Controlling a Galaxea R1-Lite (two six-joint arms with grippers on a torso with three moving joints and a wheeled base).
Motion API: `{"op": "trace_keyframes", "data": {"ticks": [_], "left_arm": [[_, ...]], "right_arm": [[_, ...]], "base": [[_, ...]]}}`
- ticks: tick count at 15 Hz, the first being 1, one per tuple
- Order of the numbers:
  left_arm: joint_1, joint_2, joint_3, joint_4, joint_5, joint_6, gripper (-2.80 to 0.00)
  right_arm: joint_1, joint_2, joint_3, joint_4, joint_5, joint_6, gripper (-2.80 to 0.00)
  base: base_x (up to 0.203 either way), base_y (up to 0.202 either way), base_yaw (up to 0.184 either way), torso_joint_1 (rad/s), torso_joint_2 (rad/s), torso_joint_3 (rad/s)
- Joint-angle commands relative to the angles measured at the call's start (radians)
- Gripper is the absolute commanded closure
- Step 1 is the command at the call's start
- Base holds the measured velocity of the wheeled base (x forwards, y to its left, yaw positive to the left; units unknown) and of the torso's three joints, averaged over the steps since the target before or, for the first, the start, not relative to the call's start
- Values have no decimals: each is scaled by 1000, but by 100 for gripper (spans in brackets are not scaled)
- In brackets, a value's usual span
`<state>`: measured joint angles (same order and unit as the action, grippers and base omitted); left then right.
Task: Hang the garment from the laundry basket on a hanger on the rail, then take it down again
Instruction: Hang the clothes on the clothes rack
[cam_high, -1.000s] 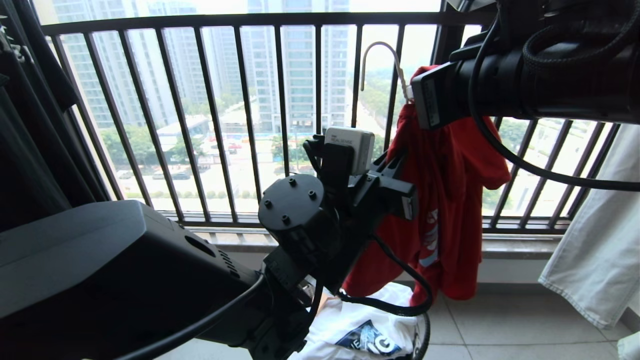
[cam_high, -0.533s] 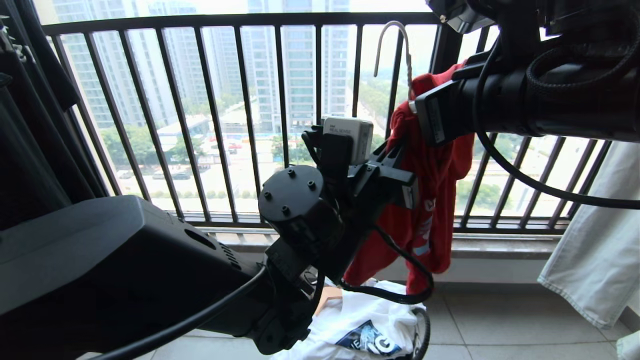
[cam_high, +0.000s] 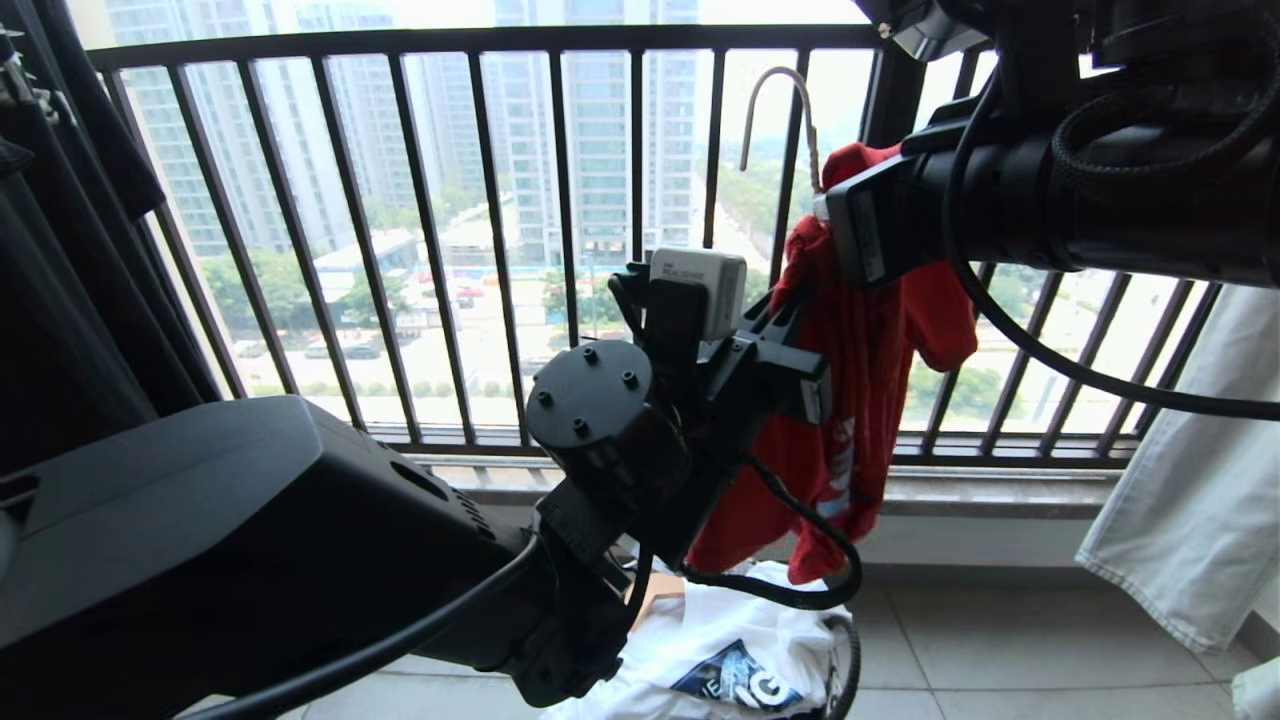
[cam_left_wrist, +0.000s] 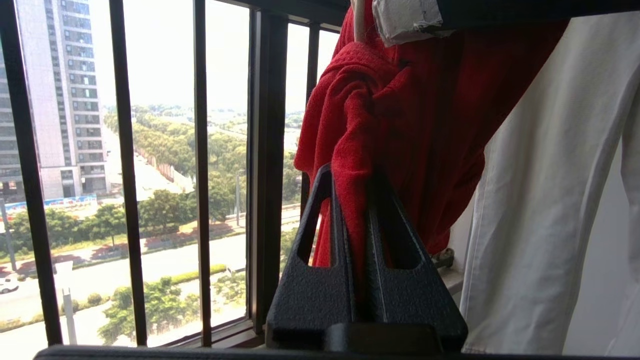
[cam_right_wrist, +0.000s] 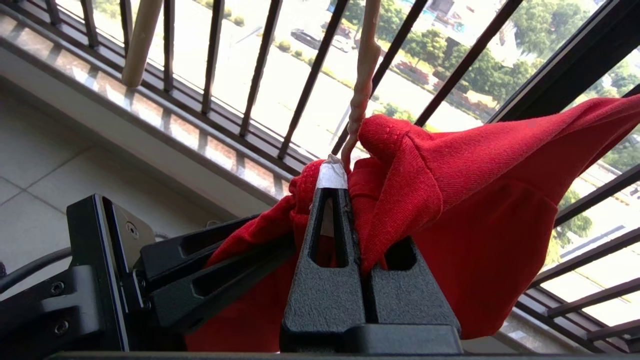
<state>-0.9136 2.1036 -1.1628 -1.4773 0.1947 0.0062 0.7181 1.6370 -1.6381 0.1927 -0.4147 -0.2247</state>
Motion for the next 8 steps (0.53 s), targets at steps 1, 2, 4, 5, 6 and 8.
{"op": "trace_keyframes", "data": {"ticks": [1, 2, 4, 5, 6, 8], "left_arm": [[-1, 3, -2, -8, 2, 0, 0], [-1, 3, -2, -8, 2, 0, 0], [1, 3, -3, -8, 2, 0, 0], [2, 2, -5, -8, 2, 0, 0], [5, 1, -8, -6, 2, 0, 0], [21, -1, -25, -5, 2, 1, 0]], "right_arm": [[0, 0, 1, 1, -3, -2, -280], [0, -2, 2, 1, -3, -1, -280], [0, -15, 13, 5, -4, -2, -280], [1, -20, 19, 8, -4, -4, -280], [1, -25, 27, 9, -5, -6, -280], [1, -44, 55, 11, -7, -24, -280]], "base": [[0, 0, 0, 0, 0, 0], [0, 0, 0, 0, 0, 0], [0, 0, 0, 0, 0, 0], [0, 0, 0, 0, 0, 0], [0, 0, 0, 0, 0, 0], [0, 0, 0, 0, 0, 0]]}}
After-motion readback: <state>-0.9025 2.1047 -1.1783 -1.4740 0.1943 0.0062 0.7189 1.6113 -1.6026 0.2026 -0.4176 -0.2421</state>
